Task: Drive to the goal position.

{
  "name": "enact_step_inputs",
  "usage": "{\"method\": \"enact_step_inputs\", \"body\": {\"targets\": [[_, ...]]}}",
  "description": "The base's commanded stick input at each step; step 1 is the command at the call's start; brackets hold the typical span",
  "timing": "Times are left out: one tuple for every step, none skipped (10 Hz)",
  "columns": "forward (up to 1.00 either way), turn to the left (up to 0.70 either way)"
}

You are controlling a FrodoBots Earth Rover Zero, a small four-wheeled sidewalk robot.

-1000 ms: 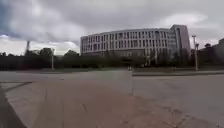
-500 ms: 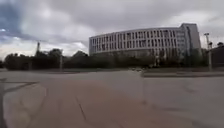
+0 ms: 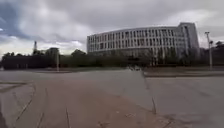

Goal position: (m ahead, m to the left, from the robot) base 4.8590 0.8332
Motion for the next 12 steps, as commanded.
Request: {"method": "enact_step_inputs", "body": {"targets": [[1.0,-0.34],[1.0,0.0],[1.0,0.0],[1.0,0.0],[1.0,0.0],[1.0,0.0],[1.0,0.03],[1.0,0.05],[1.0,0.04],[1.0,0.02],[1.0,0.0],[1.0,0.0]]}}
